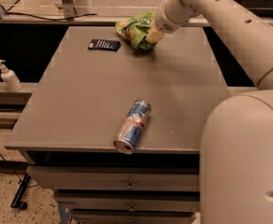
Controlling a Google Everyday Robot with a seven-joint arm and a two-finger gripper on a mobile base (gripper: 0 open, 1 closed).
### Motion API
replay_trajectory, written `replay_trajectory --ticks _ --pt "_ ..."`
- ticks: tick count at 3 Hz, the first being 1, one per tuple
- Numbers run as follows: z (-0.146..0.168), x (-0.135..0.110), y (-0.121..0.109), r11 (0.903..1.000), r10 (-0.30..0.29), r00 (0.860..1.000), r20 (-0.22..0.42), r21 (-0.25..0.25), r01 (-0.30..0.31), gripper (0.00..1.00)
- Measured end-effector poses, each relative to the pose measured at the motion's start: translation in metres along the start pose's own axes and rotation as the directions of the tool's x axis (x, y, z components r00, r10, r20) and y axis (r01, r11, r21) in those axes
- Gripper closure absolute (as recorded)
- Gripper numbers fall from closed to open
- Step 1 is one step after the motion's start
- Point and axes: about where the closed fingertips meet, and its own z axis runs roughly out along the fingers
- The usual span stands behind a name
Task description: Move green rice chip bag near rxbar blueberry
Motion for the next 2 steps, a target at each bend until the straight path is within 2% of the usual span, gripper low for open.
replay_trajectory --ticks 2 --pt "0.035 -0.025 0.018 0.9974 -0.045 0.999 0.015 -0.055 0.046 1.0"
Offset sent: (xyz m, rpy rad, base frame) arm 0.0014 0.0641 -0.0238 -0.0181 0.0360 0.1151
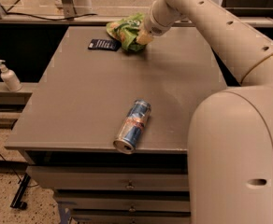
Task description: Move green rice chip bag near rxbar blueberry
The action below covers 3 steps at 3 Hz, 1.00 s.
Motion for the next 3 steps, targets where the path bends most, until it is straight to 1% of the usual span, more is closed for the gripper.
replay_trajectory --ticks 1,2,3 --pt "0.005 -0.015 0.017 0.999 -0.019 0.999 0.026 -0.039 0.02 1.0" --pt "0.003 -0.025 0.033 0.9972 -0.003 0.998 0.055 -0.074 0.007 1.0" --pt "-0.005 -0.034 0.039 0.9963 0.013 0.996 0.087 -0.085 -0.005 1.0"
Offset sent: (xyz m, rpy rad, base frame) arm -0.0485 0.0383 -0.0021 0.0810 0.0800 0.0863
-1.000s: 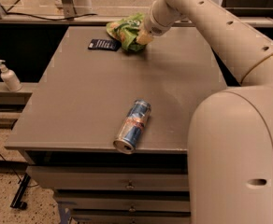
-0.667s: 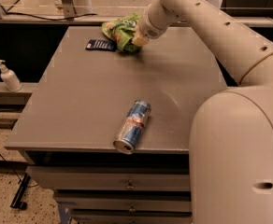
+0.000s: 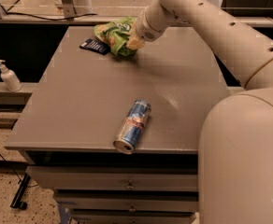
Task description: Move green rice chip bag near rxbar blueberry
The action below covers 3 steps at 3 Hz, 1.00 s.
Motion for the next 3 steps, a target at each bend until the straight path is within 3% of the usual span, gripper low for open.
replay_trajectory --ticks 1,3 --pt "-0.0053 -0.0022 0.0009 0.9998 0.018 1.0 0.012 -0.008 -0.018 0.82" --pt "-0.0114 0.0008 -0.0033 0.9993 0.037 0.999 0.013 -0.001 -0.037 0.36"
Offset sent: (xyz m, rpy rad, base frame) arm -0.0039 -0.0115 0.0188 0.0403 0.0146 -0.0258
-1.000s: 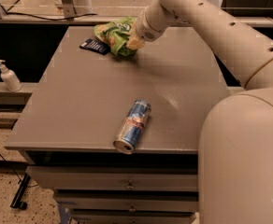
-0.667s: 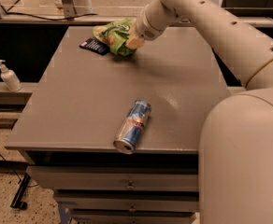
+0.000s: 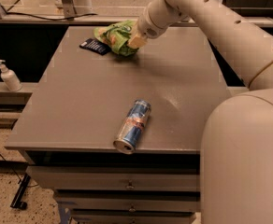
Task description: Move green rice chip bag near rxbar blueberry
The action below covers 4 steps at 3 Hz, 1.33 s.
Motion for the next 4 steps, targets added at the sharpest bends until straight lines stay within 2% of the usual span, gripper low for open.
replay_trajectory --ticks 1,2,3,4 --pt "0.0 0.004 -0.002 0.9999 0.009 1.0 -0.005 0.006 -0.009 0.12" --pt "0.0 0.007 -0.004 0.9998 0.014 1.0 -0.008 0.013 -0.014 0.0" --pt "-0.021 0.021 -0.012 0.9969 0.055 0.998 -0.008 0.057 -0.054 0.0" --pt "-0.075 0.033 -0.018 0.9924 0.081 0.996 0.034 0.09 -0.084 0.0"
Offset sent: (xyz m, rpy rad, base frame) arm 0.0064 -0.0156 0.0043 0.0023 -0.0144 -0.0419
